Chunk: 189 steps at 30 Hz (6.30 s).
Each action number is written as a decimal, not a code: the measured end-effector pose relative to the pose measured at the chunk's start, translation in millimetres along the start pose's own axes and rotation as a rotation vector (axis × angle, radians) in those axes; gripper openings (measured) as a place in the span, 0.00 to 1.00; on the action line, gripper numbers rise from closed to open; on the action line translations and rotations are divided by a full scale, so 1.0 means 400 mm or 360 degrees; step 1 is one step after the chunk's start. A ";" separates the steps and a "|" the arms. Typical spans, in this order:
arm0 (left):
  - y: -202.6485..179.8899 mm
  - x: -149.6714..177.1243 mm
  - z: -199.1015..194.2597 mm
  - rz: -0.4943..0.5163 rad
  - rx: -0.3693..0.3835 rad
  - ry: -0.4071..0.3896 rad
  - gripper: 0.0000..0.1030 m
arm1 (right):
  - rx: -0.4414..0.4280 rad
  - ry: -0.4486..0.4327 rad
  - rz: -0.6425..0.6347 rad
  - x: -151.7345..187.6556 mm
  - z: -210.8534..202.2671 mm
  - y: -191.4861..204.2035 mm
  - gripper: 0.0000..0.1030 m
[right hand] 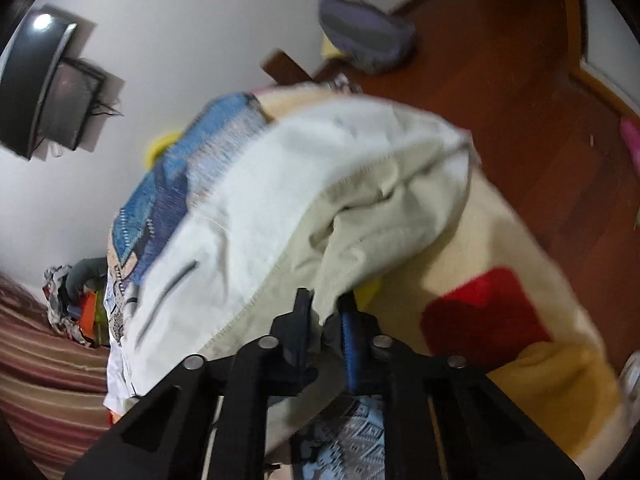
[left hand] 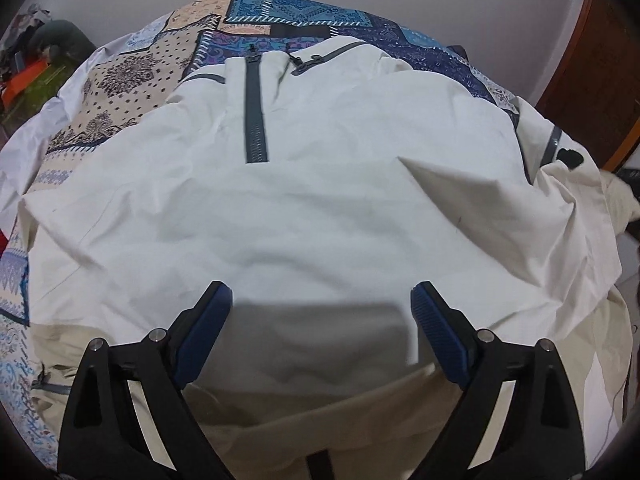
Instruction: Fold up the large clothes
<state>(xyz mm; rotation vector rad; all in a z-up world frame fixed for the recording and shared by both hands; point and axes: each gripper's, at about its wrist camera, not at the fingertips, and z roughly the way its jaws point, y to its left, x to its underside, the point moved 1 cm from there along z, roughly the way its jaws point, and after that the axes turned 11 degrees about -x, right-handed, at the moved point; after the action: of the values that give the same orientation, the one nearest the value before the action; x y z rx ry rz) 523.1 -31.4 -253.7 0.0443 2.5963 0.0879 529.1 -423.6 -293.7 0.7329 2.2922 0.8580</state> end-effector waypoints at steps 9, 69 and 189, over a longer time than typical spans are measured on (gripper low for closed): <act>0.104 0.018 -0.124 -0.0072 -0.0025 -0.0116 0.90 | -0.0177 -0.0180 -0.0527 0.007 -0.222 0.333 0.07; -0.350 -0.046 -0.171 0.0714 -0.0127 -0.0408 0.09 | 0.0110 0.0215 -0.0999 0.270 -0.136 0.295 0.08; 0.515 -0.189 -0.131 -0.0181 -0.0071 -0.0139 0.83 | 0.0050 0.0333 -0.1320 0.317 0.149 0.745 1.00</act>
<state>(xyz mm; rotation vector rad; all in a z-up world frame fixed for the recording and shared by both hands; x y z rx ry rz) 563.7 167.4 -155.4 -0.1131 2.5025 0.1003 568.0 -125.3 -159.6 -0.3279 2.4569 0.5064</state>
